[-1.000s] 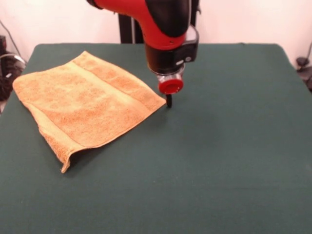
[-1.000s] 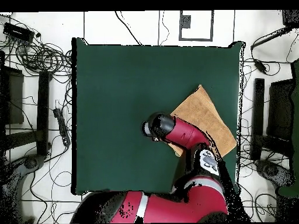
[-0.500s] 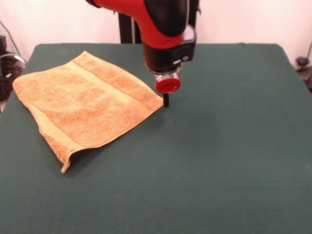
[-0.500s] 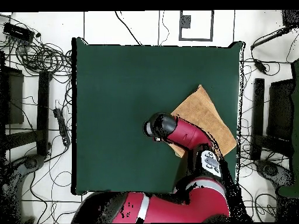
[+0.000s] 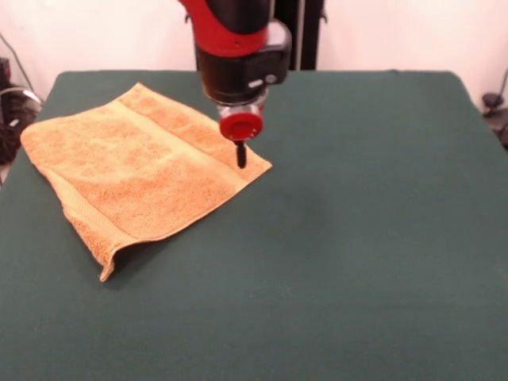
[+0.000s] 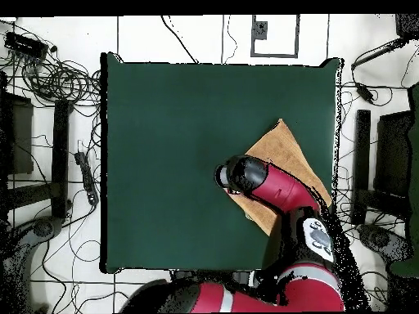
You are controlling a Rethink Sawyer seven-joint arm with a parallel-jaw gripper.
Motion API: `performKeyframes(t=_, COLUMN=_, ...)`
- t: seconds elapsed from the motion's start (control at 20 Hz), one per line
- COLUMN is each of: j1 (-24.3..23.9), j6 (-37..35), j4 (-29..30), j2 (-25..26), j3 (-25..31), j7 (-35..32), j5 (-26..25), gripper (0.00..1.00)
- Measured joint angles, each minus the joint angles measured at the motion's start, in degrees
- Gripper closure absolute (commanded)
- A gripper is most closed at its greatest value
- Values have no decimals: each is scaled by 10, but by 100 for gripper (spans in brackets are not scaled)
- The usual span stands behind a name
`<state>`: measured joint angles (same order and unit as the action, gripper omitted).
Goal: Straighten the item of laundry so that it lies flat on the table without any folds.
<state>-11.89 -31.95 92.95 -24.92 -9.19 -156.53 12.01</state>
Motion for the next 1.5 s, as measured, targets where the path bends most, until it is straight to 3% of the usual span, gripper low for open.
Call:
performKeyframes(t=0.6, j1=-12, j6=0, j4=1, j2=-13, j3=0, j7=0, j5=-1, gripper=0)
performKeyframes(t=1.5, j1=8, j6=35, j4=17, j2=46, j3=2, j7=0, j5=55, gripper=0)
